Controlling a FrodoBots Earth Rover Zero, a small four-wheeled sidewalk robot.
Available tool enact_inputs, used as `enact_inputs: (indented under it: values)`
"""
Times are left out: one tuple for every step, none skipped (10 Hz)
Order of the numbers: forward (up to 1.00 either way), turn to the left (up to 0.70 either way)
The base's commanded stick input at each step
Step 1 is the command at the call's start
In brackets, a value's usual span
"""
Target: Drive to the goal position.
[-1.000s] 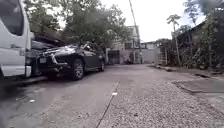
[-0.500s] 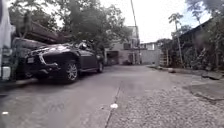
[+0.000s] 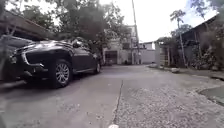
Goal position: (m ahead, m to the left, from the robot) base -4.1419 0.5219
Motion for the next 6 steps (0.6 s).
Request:
enact_inputs:
  values:
    - [1.0,0.0]
    - [1.0,0.0]
    - [1.0,0.0]
    - [1.0,0.0]
    - [1.0,0.0]
    - [1.0,0.0]
